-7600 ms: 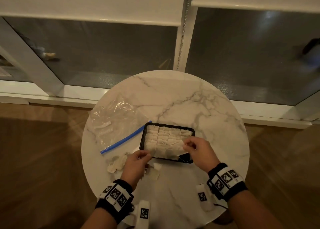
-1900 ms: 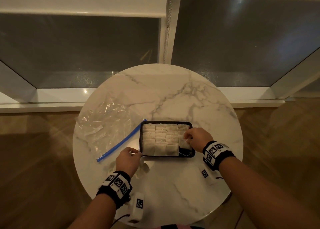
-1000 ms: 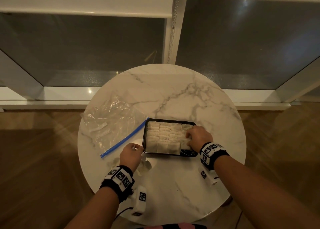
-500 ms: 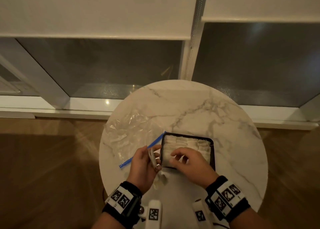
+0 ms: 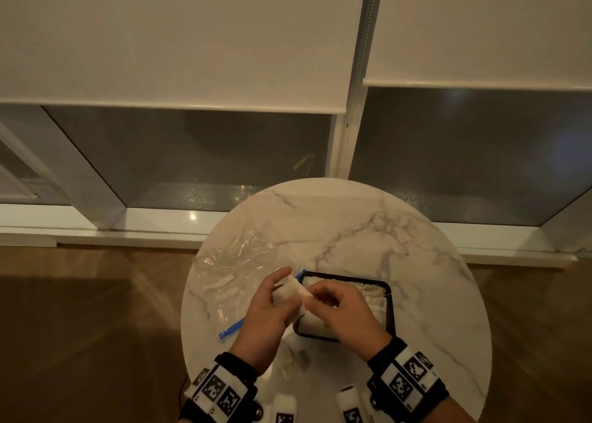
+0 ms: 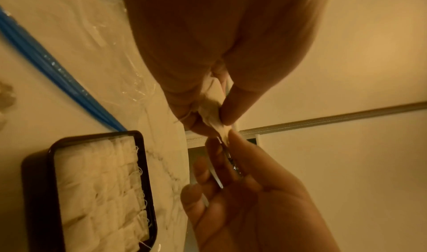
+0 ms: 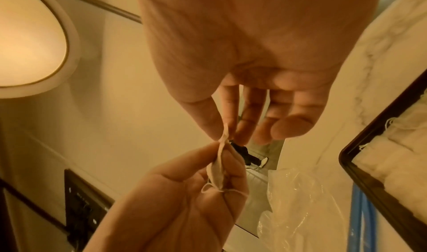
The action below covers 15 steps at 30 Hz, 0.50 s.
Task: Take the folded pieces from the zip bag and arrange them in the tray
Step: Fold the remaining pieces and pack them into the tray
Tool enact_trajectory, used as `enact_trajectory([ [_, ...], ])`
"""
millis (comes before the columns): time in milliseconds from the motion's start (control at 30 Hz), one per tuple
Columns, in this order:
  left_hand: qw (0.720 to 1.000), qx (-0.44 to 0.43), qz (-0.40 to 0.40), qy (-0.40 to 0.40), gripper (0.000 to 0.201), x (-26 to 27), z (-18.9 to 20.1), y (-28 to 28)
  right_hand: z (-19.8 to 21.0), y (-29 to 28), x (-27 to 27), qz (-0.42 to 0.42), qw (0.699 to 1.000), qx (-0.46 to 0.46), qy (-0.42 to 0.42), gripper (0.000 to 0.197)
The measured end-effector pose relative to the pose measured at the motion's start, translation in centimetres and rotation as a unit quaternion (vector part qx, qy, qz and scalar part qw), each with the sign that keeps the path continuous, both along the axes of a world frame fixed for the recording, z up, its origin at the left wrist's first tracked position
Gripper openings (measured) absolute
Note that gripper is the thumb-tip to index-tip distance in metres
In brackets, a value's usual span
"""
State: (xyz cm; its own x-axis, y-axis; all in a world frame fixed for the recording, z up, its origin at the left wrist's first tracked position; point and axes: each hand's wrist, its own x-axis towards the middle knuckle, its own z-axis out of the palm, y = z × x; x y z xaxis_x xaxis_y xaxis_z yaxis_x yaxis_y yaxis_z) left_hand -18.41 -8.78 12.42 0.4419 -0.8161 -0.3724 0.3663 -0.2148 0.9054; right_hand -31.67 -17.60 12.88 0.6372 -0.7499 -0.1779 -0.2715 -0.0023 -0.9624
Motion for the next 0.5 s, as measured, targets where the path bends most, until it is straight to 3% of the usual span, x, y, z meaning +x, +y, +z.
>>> enact_trajectory([
  [233, 0.998, -0.018, -0.004, -0.057, 0.033, 0.1, 0.5, -0.1, 0.4, -0.3, -0.2, -0.049, 0.998, 0.026, -0.004, 0.011],
  [500, 0.999, -0.014, 0.025, -0.032, 0.015, 1.0, -0.5, -0.1, -0.5, -1.1, -0.9, -0.103, 0.991, 0.084, -0.025, 0.005],
])
